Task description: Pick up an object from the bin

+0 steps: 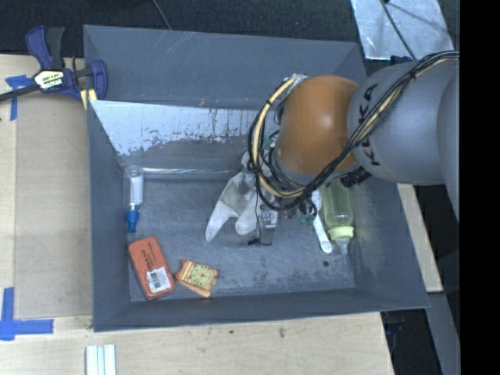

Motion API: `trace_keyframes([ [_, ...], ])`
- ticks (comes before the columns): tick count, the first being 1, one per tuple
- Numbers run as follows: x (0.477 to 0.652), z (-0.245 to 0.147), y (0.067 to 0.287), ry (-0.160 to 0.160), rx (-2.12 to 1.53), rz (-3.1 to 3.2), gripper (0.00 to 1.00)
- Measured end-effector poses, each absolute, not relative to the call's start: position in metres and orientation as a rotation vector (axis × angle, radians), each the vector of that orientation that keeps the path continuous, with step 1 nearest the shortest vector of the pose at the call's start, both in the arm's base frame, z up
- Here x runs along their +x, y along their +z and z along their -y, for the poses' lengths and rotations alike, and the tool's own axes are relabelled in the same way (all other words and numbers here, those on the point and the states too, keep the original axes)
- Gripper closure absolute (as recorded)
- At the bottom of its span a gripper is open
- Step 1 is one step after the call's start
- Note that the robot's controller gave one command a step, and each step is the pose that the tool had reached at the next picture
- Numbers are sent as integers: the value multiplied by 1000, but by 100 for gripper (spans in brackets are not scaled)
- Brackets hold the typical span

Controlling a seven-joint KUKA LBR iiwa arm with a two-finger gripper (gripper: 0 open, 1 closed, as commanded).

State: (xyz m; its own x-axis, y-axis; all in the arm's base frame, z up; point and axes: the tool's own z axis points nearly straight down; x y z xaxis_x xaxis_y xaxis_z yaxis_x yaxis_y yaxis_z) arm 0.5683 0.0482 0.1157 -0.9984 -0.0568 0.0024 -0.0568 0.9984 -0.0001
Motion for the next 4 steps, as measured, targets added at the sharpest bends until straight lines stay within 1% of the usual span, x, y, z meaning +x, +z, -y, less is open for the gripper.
trace_keyframes([
  [1, 581, -48, 100, 0, 201, 3139, 0],
  [2, 591, -37, 73, -4, -167, 3146, 100],
  [3, 591, -37, 73, -4, -167, 3146, 100],
  [4, 605, -28, 227, 0, -95, 3147, 100],
])
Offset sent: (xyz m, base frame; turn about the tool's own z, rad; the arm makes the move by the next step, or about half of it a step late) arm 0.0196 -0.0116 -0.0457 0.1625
